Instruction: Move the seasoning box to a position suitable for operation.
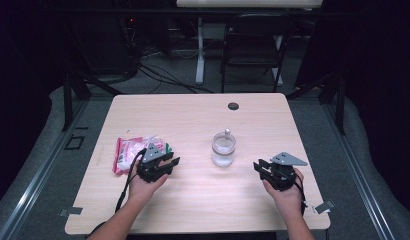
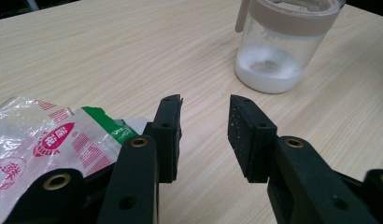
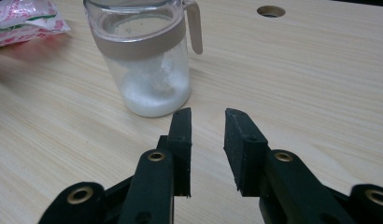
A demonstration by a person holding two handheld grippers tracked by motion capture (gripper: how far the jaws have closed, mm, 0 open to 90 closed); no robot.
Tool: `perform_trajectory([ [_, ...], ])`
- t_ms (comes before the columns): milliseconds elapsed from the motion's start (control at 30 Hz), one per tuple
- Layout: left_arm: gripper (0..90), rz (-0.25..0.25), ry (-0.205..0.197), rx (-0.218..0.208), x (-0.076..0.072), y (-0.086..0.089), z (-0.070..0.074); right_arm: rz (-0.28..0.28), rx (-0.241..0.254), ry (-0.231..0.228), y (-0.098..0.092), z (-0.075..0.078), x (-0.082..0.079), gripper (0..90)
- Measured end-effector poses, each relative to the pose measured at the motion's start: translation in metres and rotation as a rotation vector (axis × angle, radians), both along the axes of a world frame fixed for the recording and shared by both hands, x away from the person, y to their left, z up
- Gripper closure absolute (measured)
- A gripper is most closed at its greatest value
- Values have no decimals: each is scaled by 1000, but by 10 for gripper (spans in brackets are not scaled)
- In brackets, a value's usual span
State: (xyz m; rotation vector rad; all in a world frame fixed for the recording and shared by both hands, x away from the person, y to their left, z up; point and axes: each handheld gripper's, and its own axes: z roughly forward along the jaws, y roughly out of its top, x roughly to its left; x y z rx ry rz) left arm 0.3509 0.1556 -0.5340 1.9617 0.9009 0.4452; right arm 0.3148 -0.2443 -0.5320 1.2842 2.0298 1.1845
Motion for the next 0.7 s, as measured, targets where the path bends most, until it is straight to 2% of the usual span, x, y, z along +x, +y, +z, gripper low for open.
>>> perform_trajectory([
  [133, 649, -5, 18, -19, -2, -3, 2, 5, 9, 15, 4, 0, 5, 732],
  [200, 615, -7, 22, -35, -2, -4, 3, 4, 10, 9, 6, 0, 6, 732],
  [267, 601, -8, 38, -75, -3, -10, 11, 3, -11, 1, 11, 3, 9, 736],
  [333, 605, -8, 27, -78, -3, -15, 16, 12, -11, -6, 14, 4, 12, 755],
  [400, 639, -1, 20, -80, 0, -21, 20, 19, -8, -7, 18, 6, 16, 768],
  [500, 709, 13, 53, -98, 6, -31, 22, 22, 1, -7, 21, 7, 25, 795],
  [700, 868, 47, 60, -61, 20, -55, 21, 29, 26, 12, 26, 8, 46, 868],
])
